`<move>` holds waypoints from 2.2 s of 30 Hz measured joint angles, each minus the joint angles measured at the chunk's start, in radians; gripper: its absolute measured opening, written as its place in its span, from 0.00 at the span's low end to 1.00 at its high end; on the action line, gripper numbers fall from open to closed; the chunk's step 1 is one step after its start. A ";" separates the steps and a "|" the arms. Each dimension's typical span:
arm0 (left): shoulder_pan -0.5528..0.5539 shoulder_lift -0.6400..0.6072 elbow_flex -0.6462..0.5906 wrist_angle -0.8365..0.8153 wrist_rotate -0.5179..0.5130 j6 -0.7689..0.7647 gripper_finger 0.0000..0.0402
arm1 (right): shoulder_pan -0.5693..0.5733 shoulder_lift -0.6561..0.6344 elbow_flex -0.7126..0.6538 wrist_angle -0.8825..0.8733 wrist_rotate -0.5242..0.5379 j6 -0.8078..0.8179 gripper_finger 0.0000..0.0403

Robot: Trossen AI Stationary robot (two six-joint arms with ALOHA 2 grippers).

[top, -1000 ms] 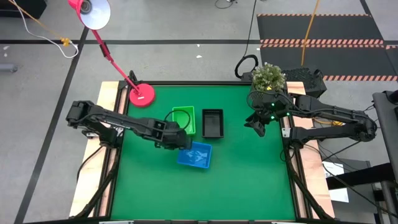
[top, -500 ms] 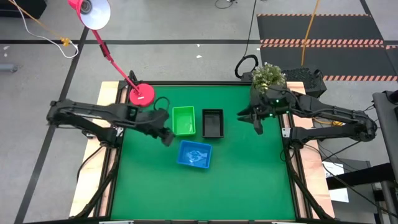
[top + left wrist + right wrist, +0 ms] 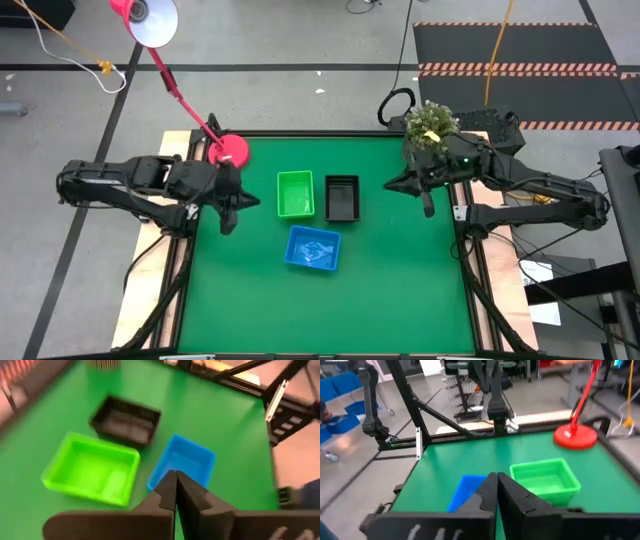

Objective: Stack baskets by color
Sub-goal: Return to Home Position

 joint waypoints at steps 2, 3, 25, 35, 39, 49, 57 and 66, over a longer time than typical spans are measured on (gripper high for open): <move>0.007 -0.010 -0.012 0.052 -0.028 0.106 0.01 | 0.000 -0.013 0.000 0.005 0.001 -0.043 0.00; 0.015 -0.011 -0.024 0.085 -0.034 0.144 0.01 | 0.000 -0.018 0.000 0.005 0.001 -0.059 0.00; 0.056 -0.185 -0.437 0.576 -0.022 0.263 0.01 | 0.018 -0.095 -0.267 0.421 0.102 -0.187 0.00; 0.079 -0.184 -0.437 0.581 -0.006 0.343 0.01 | 0.018 -0.199 -0.522 0.589 0.104 -0.204 0.00; 0.114 -0.184 -0.437 0.497 0.023 0.281 0.01 | 0.018 -0.262 -0.601 0.610 0.103 -0.203 0.00; 0.116 -0.184 -0.437 0.424 -0.001 0.071 0.01 | 0.018 -0.477 -0.782 0.648 0.101 -0.183 0.00; 0.116 -0.184 -0.437 0.424 -0.040 0.077 0.01 | 0.018 -0.622 -0.870 0.659 0.076 -0.184 0.00; 0.116 -0.184 -0.437 0.423 -0.040 0.070 0.01 | 0.018 -0.713 -0.903 0.655 0.077 -0.211 0.00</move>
